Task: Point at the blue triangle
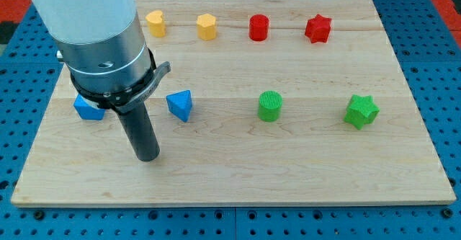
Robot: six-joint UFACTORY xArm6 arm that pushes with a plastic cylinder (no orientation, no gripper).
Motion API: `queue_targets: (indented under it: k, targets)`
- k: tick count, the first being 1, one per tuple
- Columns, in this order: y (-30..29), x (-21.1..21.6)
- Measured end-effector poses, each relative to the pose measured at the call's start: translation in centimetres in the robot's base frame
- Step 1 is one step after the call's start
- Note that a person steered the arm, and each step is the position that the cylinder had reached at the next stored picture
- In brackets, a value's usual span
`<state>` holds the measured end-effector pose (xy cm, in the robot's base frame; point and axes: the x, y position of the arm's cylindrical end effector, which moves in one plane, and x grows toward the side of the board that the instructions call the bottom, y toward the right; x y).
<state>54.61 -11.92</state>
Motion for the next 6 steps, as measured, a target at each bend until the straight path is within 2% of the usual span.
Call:
queue_targets:
  k: [1,2,4,5,6]
  targets:
    - [2.5,0.8]
    - [7.8,0.3]
    - [4.6,-5.4]
    - [8.3,-8.1]
    - [7.8,-10.3]
